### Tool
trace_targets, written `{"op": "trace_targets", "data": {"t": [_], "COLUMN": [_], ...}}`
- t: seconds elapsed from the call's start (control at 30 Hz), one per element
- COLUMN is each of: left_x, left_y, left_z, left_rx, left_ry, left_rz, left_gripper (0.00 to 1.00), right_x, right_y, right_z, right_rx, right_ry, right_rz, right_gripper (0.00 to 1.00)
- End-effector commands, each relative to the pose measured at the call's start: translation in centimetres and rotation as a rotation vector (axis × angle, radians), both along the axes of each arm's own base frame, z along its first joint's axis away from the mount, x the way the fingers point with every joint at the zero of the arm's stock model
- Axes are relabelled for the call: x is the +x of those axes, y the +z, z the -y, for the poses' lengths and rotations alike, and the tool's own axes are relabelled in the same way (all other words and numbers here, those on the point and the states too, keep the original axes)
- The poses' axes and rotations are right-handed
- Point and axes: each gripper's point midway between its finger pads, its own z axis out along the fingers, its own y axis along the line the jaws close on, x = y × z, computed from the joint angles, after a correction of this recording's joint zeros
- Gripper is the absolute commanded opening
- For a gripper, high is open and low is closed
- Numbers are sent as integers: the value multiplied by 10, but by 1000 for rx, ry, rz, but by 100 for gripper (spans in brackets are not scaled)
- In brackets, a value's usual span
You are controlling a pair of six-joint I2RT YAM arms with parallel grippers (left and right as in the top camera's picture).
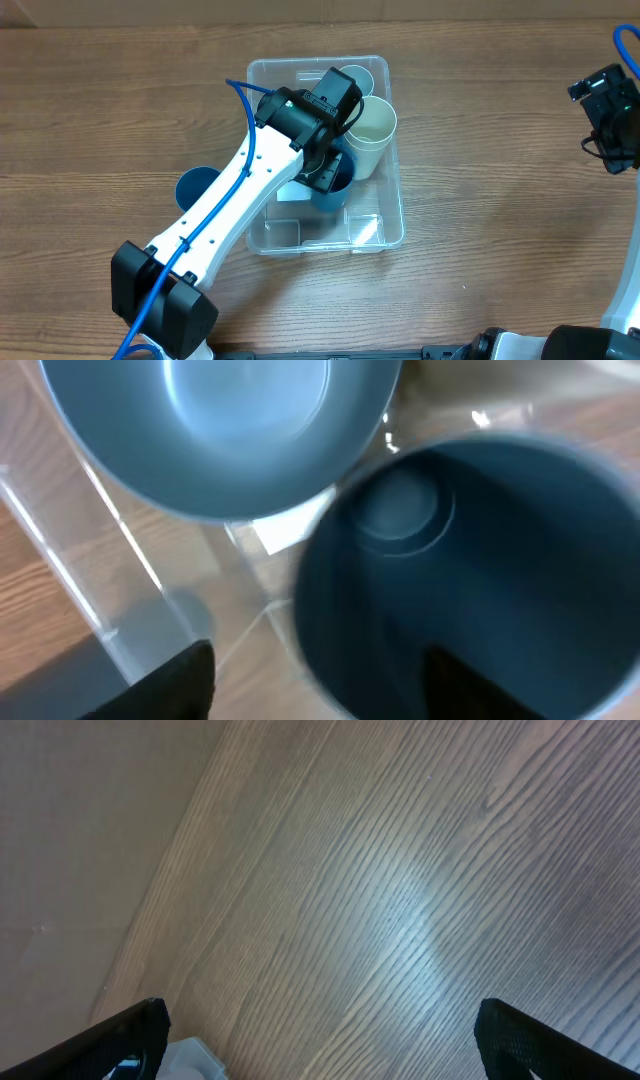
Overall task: Pack container
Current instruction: 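Grasp the remaining blue cup on the table with the left gripper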
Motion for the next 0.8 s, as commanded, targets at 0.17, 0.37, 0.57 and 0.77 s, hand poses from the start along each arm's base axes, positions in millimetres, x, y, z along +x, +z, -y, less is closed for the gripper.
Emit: {"op": "trace_targets", "data": {"t": [0.17,0.37,0.57,0.77], "left_x": [5,-21,-60,-43], "left_y": [153,204,140,41], "left_z": [-40,-114,-199,-199], "left_rx": [-35,-142,-59,-98], "left_ry": [109,365,745,739], "left_rz": [292,425,249,22], "left_gripper": [81,82,94,88], "right_x": [1,1,1,1], "right_y": [6,6,6,6], "right_z": [0,0,0,0], "right_rx": [-7,-7,-7,-7], "right_ry": [-4,-4,-4,-4], "right_rz": [18,18,18,18], "right_gripper": [100,100,100,100]}}
